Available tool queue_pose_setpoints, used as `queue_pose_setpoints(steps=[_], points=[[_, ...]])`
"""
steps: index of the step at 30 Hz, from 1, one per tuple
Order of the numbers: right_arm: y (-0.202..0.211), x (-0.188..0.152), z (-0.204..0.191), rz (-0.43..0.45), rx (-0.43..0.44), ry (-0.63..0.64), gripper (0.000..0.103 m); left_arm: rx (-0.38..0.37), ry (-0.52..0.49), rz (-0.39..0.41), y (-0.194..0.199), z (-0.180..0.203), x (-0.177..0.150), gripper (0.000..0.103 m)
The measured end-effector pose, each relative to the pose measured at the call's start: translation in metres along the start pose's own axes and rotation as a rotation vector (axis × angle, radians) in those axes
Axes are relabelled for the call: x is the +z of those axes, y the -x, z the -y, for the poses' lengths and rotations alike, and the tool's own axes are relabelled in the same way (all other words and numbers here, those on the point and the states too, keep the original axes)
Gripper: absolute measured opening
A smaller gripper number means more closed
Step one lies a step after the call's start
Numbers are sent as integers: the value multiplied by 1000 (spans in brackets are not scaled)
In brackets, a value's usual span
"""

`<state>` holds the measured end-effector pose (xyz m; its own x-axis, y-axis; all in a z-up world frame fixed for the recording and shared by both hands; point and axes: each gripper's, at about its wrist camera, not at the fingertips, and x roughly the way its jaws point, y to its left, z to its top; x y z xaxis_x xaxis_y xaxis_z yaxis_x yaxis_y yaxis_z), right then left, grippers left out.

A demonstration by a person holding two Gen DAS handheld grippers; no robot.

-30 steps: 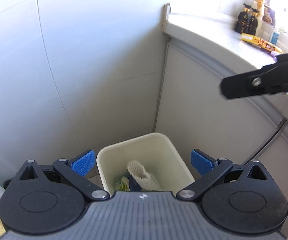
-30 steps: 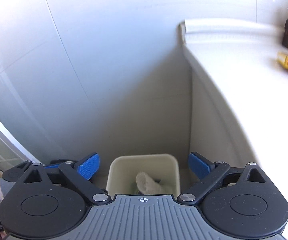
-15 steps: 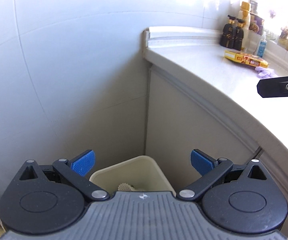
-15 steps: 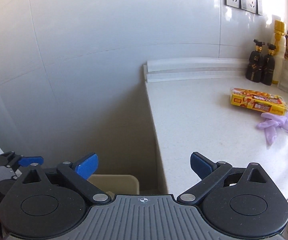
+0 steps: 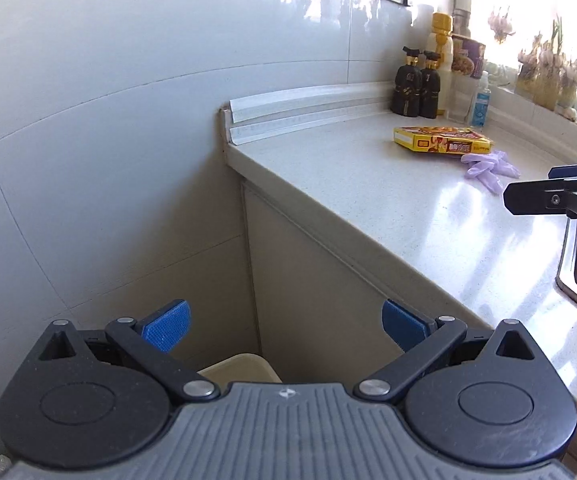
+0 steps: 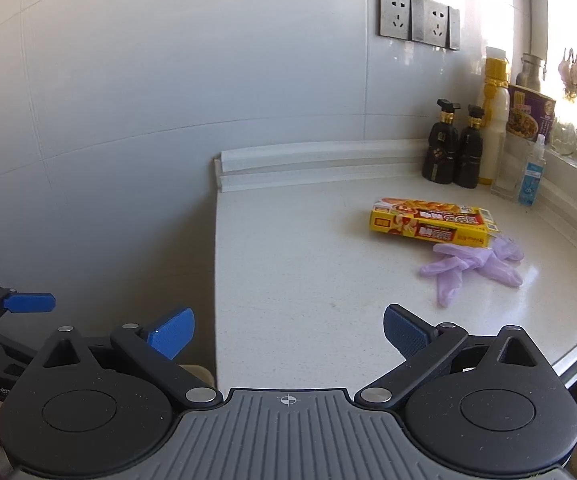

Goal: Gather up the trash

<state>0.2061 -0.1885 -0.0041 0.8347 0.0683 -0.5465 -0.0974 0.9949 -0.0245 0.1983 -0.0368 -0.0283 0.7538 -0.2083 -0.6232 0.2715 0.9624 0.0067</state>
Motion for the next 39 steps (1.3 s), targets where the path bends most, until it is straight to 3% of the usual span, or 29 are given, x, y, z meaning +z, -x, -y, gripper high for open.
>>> queue_pose_setpoints(steps=[18, 27, 39], points=[[-3, -2, 59, 13, -75, -20, 102, -94, 26, 16, -26, 31, 16, 102], [-19, 7, 84, -23, -109, -30, 102, -139, 20, 38, -45, 27, 41, 103], [-50, 18, 106, -8, -122, -30, 102, -164, -15, 77, -82, 22, 69, 103]])
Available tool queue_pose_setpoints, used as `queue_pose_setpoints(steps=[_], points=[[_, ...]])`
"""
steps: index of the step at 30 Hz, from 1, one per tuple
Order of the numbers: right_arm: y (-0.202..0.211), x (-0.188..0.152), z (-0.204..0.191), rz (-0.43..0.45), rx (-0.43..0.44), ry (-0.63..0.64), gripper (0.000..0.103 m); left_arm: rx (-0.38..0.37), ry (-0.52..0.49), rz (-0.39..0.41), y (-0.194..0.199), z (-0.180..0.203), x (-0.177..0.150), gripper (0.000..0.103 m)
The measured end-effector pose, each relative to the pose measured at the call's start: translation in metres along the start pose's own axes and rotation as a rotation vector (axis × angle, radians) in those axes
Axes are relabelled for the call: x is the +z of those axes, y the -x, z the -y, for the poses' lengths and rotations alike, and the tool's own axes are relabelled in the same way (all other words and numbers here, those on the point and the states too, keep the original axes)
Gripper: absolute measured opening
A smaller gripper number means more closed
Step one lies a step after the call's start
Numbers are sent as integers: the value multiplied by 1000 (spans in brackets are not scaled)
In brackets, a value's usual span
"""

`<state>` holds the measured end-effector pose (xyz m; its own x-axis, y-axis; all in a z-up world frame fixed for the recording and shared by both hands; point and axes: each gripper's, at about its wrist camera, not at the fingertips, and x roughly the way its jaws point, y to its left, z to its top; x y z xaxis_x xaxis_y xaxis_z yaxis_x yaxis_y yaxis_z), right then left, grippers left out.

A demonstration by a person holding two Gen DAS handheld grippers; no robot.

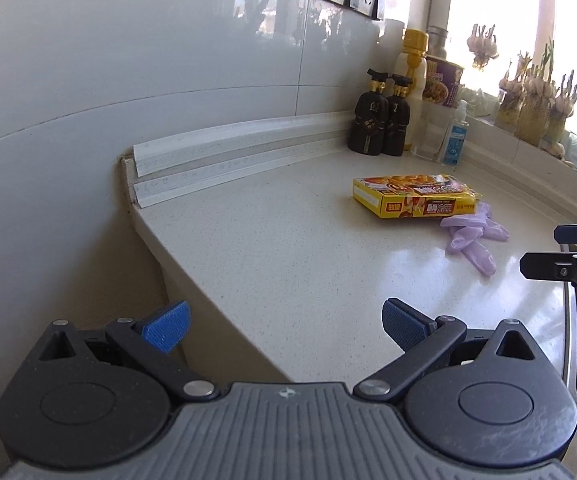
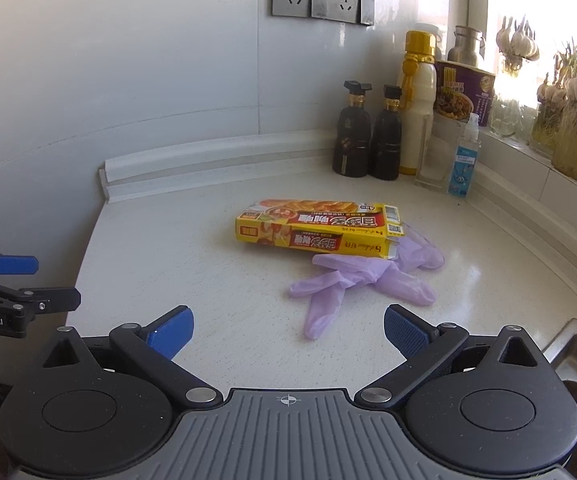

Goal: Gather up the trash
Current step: 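Grasp the yellow box with the left tool while the right tool grasps the purple glove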

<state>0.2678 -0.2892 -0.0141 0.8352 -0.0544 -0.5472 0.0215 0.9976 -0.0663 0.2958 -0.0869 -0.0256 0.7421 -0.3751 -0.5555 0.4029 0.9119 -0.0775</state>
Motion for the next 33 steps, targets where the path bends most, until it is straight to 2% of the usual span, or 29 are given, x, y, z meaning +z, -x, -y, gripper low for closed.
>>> queue_pose_setpoints(steps=[11, 15, 18, 21, 25, 29, 33], points=[[-35, 0, 37, 12, -37, -42, 102, -75, -140, 15, -42, 14, 18, 103], [-52, 8, 58, -3, -57, -59, 102, -128, -235, 38, -61, 32, 32, 103], [-62, 13, 76, -5, -72, -94, 102, -166, -350, 51, -82, 50, 46, 103], [-73, 14, 88, -10, -51, -118, 102, -197, -456, 68, -101, 66, 55, 102], [-85, 11, 93, -19, -27, -118, 102, -196, -581, 81, -121, 84, 59, 102], [-93, 10, 93, -18, 1, -90, 102, -221, -639, 81, -126, 91, 61, 100], [-100, 11, 88, -20, 24, -63, 102, -234, -690, 61, -132, 97, 60, 92]])
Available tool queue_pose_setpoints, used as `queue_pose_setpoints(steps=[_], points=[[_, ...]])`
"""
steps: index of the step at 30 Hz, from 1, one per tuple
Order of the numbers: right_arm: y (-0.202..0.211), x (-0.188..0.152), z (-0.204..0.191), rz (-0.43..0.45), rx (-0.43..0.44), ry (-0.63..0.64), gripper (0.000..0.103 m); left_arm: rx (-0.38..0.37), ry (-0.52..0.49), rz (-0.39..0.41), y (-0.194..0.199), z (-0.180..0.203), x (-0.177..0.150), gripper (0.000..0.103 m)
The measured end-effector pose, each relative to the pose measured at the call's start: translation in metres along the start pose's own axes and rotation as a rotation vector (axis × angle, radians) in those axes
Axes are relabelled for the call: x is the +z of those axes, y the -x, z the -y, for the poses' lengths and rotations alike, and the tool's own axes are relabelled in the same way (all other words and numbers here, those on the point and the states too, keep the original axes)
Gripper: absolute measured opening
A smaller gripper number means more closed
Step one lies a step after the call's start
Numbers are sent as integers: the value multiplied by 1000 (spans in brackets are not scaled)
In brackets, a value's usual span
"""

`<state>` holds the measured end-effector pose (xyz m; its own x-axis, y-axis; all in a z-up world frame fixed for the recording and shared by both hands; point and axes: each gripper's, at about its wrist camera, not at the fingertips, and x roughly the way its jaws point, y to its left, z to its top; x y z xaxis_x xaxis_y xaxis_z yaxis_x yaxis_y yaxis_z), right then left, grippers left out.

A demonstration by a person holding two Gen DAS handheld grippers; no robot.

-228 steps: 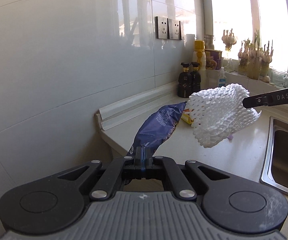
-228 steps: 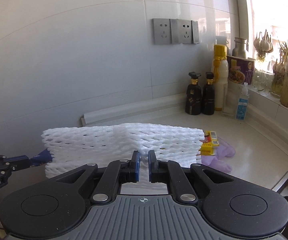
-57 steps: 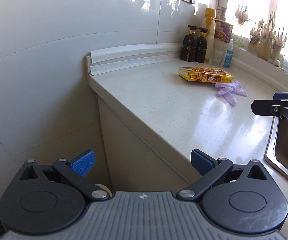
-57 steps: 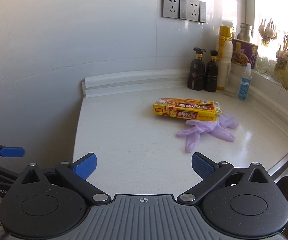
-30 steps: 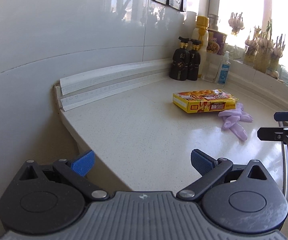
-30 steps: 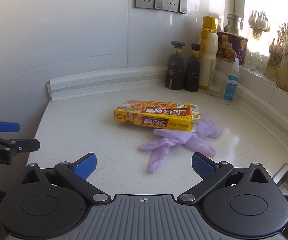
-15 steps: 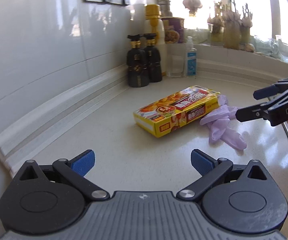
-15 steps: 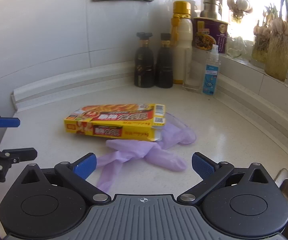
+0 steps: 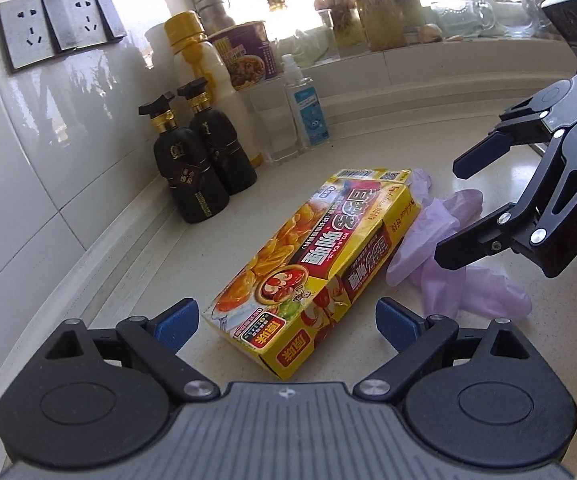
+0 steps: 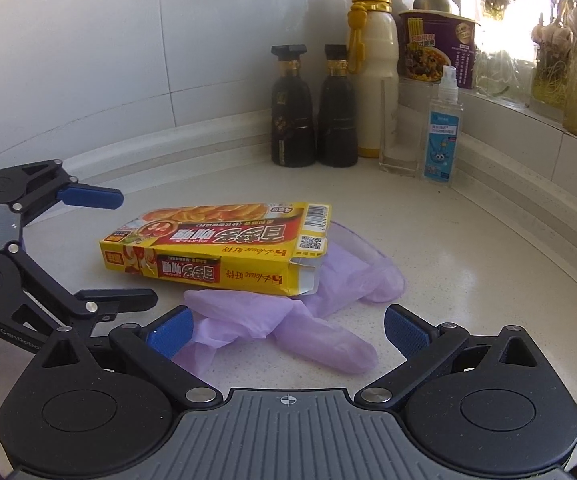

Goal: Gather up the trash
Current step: 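Grasp the yellow box with the left tool while the right tool grasps the purple glove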

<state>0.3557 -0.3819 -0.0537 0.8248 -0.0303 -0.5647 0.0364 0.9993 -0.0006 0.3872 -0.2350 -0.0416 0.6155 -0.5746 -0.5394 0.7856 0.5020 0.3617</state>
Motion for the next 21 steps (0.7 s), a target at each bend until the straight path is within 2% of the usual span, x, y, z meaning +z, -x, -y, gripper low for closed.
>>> queue_pose_setpoints(steps=[4, 8, 12, 14, 17, 20, 21], points=[[-5, 1, -6, 5, 8, 17, 102, 5, -26, -15, -3, 2, 2, 76], [-8, 3, -10, 12, 1, 26, 102, 10, -34, -27, -2, 2, 3, 66], [-9, 4, -11, 8, -9, 27, 100, 25, -61, -34, -1, 3, 3, 50], [-9, 4, -10, 13, -14, 26, 98, 33, -63, -28, 1, 3, 3, 47], [-10, 4, -10, 7, -36, 26, 91, 38, -42, -15, 4, 0, 4, 42], [-13, 4, -9, -17, -47, 17, 76, 42, -9, -2, 8, -3, 6, 38], [-14, 4, -9, -23, -45, 13, 67, 45, -2, 0, 9, -4, 6, 37]])
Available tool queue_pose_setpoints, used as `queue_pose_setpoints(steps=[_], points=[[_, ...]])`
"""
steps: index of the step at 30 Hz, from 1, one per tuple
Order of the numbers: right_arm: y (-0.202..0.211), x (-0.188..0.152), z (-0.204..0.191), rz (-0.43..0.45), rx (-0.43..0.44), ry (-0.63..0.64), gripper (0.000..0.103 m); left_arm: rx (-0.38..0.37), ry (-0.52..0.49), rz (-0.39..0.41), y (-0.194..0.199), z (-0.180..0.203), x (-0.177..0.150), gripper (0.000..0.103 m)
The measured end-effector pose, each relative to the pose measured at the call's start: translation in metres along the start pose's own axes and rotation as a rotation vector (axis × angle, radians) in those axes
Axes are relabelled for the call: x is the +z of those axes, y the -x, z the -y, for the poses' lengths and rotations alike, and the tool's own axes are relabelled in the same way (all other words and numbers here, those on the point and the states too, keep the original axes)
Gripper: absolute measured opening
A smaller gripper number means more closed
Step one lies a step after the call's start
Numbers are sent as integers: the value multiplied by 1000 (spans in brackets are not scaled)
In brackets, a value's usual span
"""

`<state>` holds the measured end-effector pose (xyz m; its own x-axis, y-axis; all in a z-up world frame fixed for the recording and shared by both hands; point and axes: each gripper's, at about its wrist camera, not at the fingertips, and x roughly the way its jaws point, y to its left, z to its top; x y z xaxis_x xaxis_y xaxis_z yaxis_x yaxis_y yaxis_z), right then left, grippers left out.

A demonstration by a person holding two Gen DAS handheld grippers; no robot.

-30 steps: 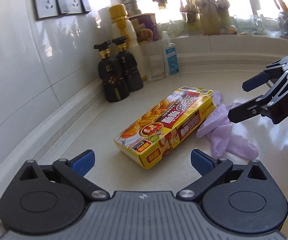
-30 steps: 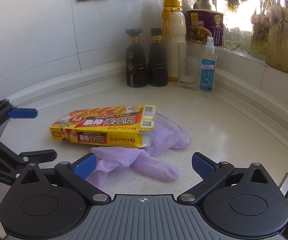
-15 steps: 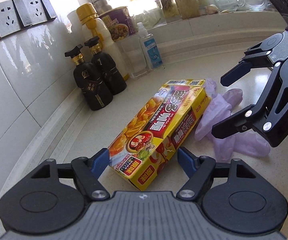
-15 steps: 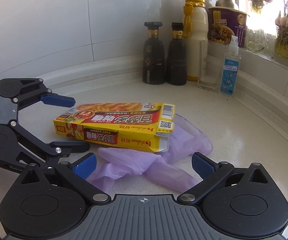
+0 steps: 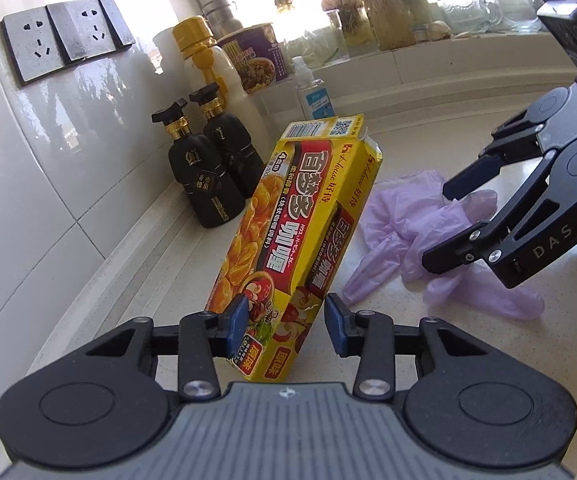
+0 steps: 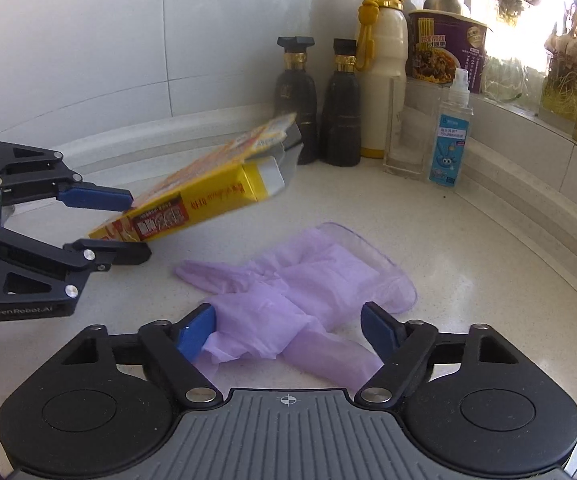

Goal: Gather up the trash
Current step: 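Grasp the yellow box with the left tool while the right tool grasps the purple glove, then lift the yellow box and purple glove with both tools and carry them to the wastebasket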

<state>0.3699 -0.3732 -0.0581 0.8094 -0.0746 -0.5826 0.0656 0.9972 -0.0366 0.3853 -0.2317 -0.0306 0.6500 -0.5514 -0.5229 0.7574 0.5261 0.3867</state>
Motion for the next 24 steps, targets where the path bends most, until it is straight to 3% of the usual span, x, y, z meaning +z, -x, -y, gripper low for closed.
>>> queue_pose_setpoints(steps=[2, 4, 9, 16, 24], points=[[1, 0, 0, 1, 10, -13, 57, 10, 11, 6, 2, -1, 1, 34], [2, 1, -1, 0, 13, -16, 37, 22, 27, 15, 5, 0, 1, 31], [2, 5, -2, -16, 17, -50, 11, 61, 92, 19, 16, -1, 1, 25], [25, 12, -3, 28, 11, -85, 6, 72, 226, 17, 43, -11, 2, 21], [69, 24, -13, 71, 31, -95, 6, 111, 292, 0, 86, -6, 0, 19]])
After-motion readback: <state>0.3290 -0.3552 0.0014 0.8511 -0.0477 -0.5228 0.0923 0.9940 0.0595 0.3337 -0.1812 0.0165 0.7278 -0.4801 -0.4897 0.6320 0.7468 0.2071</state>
